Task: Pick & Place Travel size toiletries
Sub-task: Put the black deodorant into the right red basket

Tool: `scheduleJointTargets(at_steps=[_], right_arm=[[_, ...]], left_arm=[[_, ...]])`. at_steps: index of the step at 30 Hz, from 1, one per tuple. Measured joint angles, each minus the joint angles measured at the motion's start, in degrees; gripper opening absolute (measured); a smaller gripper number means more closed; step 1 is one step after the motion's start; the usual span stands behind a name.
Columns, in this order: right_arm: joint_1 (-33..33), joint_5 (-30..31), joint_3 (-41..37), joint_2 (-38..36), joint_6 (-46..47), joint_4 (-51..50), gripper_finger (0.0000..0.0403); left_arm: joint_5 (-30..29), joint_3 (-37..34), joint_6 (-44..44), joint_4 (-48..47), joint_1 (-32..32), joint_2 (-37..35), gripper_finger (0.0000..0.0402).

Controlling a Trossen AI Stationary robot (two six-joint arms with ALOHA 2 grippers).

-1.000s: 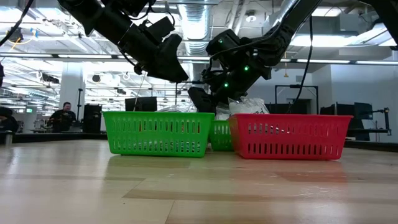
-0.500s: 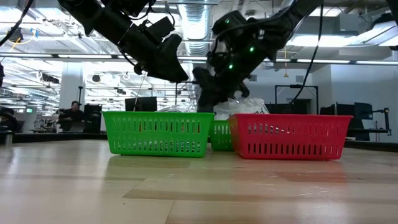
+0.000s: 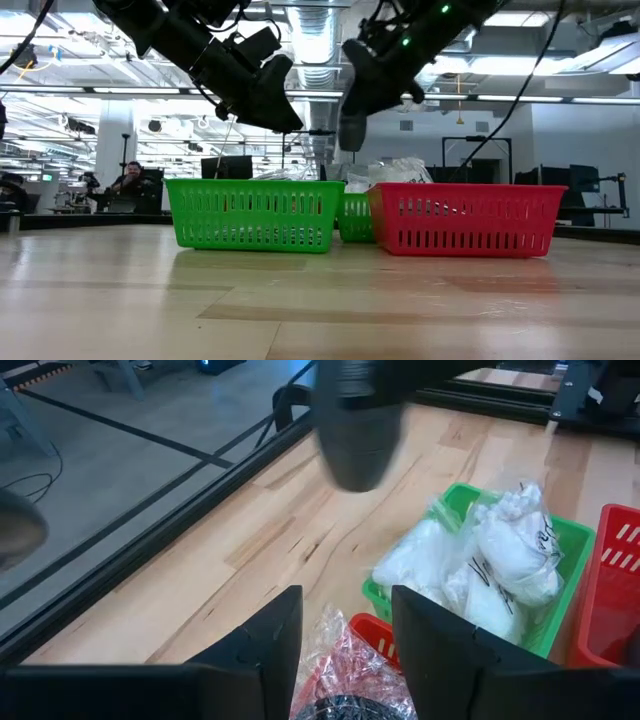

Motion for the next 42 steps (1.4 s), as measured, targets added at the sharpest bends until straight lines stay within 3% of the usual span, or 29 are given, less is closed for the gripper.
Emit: scheduleJointTargets(at_steps=[13,23,31,42], right_arm=[[10.65,2.69,-0.04,-7.71,-0.75,-11.06,0.0131],[21.05,4.08,-0.04,-9.61,5.45,-17.9,0.0131],[30.01,9.43,-0.12,-9.52,15.3,-26.65,0.0131],[38.45,13.2,-6.69,-9.52,28.77,-27.58,0.0131]], left_arm=[[-0.01,0.0,-0.37,0.0,-0.36,0.02,0.0145],[0.02,0.0,-0.41,0.0,-0.45,0.01,0.0145],[0.0,0.0,-0.41,0.0,-0.44,0.01,0.0145],[0.02,0.0,-0.42,0.0,-0.44,0.0,0.0145]])
